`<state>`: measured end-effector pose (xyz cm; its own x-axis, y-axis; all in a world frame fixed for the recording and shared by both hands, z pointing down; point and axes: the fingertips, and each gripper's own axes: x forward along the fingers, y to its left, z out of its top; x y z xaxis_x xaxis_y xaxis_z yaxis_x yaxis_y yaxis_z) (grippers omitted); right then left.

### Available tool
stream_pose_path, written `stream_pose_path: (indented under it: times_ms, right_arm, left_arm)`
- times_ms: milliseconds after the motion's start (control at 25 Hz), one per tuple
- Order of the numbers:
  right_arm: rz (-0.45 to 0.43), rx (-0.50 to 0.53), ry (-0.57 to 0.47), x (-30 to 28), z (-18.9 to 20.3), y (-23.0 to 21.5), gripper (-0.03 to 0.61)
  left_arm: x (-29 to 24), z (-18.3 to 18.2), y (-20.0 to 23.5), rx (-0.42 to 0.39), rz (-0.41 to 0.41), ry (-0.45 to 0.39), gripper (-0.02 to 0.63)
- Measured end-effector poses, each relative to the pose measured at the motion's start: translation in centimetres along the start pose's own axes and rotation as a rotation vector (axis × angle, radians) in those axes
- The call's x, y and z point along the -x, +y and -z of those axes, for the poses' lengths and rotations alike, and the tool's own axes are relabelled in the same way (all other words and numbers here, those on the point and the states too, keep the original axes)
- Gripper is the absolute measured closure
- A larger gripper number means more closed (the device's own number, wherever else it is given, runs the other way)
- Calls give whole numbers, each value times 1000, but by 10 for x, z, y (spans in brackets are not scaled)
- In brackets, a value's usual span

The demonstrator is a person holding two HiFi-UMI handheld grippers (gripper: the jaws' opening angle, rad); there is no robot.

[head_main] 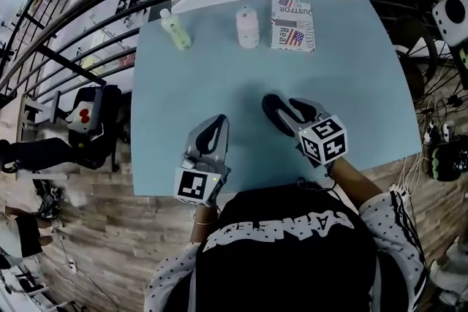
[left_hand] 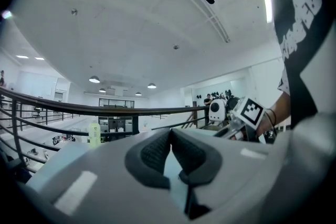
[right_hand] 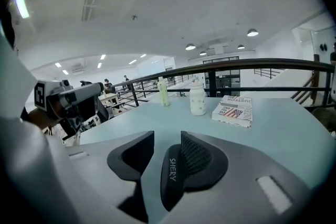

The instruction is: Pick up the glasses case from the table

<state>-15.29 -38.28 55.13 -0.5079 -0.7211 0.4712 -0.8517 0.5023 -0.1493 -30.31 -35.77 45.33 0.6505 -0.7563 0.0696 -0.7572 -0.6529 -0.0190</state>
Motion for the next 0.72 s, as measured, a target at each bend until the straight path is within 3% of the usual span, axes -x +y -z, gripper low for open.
stream_pose_path:
  times_ms: [400,720]
  right_arm:
    - [19,98,223,-35,57,3,280]
    - [44,140,323,-56,83,-2,242]
  left_arm:
    - [-1,7,19,9,16,-2,614]
    - [-2,15,32,13,15,2,614]
